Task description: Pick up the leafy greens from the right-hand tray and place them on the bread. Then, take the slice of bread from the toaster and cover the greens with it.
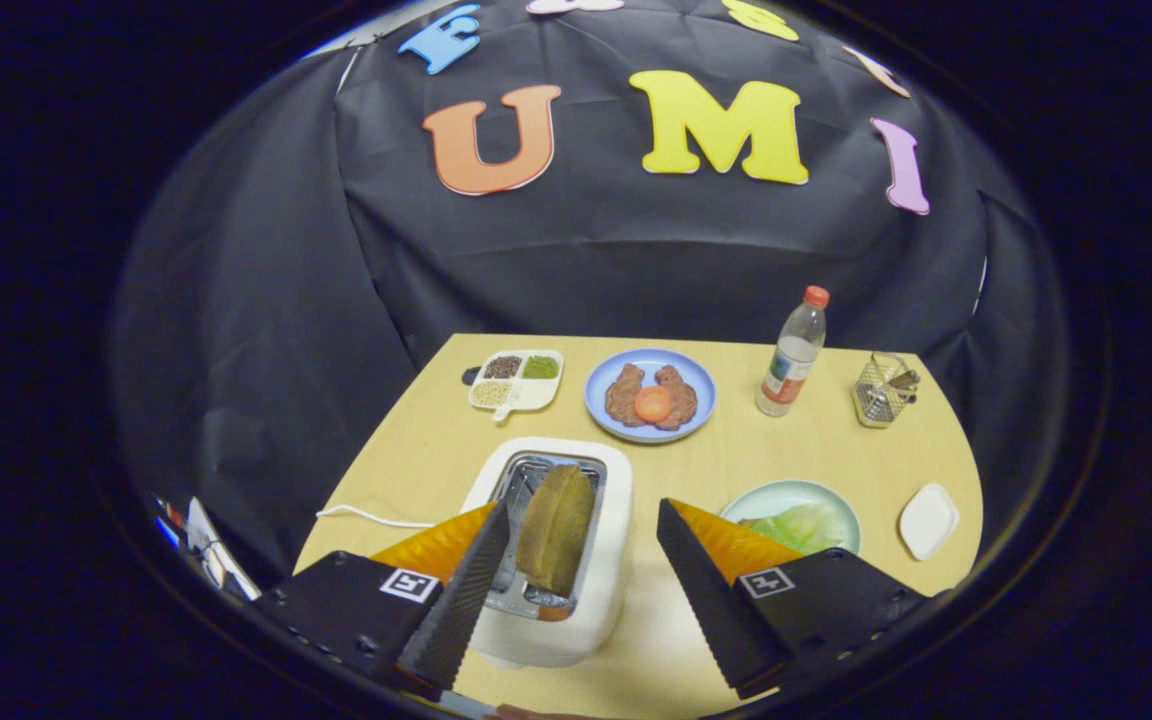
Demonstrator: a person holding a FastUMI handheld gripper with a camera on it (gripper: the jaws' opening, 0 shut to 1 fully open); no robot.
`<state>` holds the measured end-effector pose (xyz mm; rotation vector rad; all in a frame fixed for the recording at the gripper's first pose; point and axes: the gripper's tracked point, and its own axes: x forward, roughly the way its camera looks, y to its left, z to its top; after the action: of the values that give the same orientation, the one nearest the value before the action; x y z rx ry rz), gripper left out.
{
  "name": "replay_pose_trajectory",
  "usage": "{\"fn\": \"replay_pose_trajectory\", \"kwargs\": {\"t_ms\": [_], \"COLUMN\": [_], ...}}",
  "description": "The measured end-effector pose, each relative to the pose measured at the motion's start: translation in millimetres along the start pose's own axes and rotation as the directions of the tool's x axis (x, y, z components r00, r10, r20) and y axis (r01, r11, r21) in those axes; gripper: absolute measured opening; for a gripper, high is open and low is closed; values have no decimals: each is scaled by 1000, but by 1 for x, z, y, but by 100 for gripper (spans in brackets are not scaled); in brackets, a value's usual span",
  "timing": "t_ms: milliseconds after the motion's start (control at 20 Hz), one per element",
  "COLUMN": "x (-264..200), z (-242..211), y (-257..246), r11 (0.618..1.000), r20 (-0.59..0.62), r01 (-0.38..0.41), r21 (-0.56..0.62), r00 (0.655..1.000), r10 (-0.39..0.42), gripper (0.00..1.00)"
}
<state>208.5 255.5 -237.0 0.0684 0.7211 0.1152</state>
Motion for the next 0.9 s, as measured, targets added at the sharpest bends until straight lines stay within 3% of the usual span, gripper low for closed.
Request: {"fn": "replay_pose_trajectory", "kwargs": {"t_ms": [300,450,550,750,900], "x": [28,37,40,41,39], "z": [-7,-6,-8,-12,-9], "y": [16,16,16,5,4], "r11": [997,991,989,983,986], "r20": [-52,-63,-76,-108,-112], "r01": [69,117,131,169,151], "r21": [-42,-68,-71,-69,-69], "r00": [996,991,988,978,981], "r10": [-72,-121,-136,-176,-158], "gripper": [78,61,58,35,19]}}
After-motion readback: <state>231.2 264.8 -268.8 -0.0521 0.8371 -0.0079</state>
